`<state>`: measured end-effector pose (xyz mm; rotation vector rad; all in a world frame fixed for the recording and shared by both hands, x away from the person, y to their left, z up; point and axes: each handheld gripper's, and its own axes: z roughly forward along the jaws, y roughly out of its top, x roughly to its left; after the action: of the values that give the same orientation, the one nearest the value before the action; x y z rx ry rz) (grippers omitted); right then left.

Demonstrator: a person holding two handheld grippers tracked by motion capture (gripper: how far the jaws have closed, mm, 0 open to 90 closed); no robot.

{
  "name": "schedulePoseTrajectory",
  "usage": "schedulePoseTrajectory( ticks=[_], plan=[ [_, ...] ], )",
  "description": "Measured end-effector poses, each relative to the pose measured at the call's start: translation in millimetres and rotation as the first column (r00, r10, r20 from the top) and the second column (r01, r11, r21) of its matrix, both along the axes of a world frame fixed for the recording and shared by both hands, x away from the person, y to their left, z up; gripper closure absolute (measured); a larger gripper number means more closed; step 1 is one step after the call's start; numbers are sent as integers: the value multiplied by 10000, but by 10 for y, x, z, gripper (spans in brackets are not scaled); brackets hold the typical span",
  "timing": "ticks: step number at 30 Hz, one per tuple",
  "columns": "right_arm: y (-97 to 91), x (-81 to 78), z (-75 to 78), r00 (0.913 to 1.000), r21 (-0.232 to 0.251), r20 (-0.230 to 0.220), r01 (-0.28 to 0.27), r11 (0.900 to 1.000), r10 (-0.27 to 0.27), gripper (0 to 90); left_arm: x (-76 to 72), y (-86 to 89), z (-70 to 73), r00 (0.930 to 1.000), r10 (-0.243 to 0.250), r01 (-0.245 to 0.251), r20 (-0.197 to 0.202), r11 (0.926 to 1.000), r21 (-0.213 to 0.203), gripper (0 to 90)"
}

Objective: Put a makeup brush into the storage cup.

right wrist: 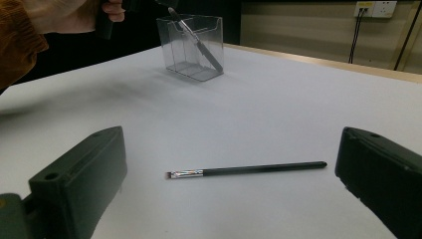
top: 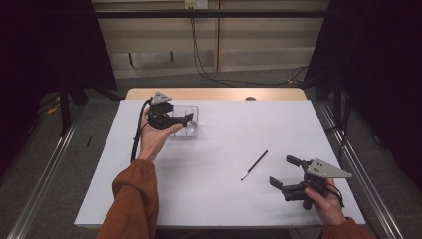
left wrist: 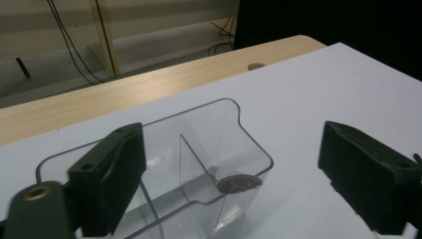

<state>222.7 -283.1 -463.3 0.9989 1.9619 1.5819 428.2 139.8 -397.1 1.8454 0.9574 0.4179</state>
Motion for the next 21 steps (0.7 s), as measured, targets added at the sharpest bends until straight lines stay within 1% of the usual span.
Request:
schedulePoseTrajectory(
  ticks=[2,4,5,6,7,8,9,10,11,12,13,14,15,17,18,20,21],
  plan=[
    [0,0,1,10000,15,-2,8,10000,-8,0,-36,32,12,9999,-28,30,106,9996,-265,72],
    [2,-3,2,10000,9,-6,-4,10000,4,0,-73,56,15,9994,-270,278,198,9985,-465,38],
    [2,-3,2,10000,14,-2,-8,10000,8,0,-95,61,20,9995,-244,253,215,9989,-400,44],
    [2,-2,2,10000,15,14,-15,10000,15,0,-118,66,15,9985,-406,419,374,9986,-323,39],
    [1,0,2,10000,17,10,-5,10000,5,0,-138,74,10,9976,-500,516,477,9981,-336,33],
    [1,2,1,10000,20,15,0,10000,0,0,-154,88,14,9976,-480,493,497,9985,-248,32],
    [3,4,0,10000,4,40,36,10000,-36,0,-166,98,14,9972,-482,500,570,9983,-301,31],
    [7,6,-1,10000,9,51,54,10000,-54,0,-180,115,24,9974,-453,468,566,9986,-238,29],
    [9,6,-2,10000,-26,49,39,10000,-39,0,-195,135,34,9976,-456,470,522,9986,-262,31],
    [10,4,-2,10000,-44,78,14,10000,-14,0,-213,147,43,9985,-334,347,428,9990,-295,32],
    [11,2,0,10000,-13,77,3,10000,-3,0,-232,157,41,9979,-403,425,502,9982,-432,32],
    [10,3,0,10000,5,70,26,10000,-26,0,-251,171,45,9970,-539,557,561,9980,-313,32],
    [9,5,-1,10000,-1,64,30,10000,-30,0,-273,171,44,9970,-494,508,590,9984,-229,32],
    [9,8,-2,10000,-13,26,49,10000,-49,0,-302,179,40,9968,-449,466,668,9986,-233,32],
    [10,8,-1,10000,1,39,37,10000,-37,0,-316,195,37,9967,-502,520,636,9983,-264,32],
    [9,6,0,10000,-1,57,16,10000,-16,0,-322,228,24,9965,-640,672,529,9959,-604,32],
    [9,8,-1,10000,6,39,24,10000,-24,0,-325,245,11,9969,-605,645,507,9947,-804,32]
  ],
)
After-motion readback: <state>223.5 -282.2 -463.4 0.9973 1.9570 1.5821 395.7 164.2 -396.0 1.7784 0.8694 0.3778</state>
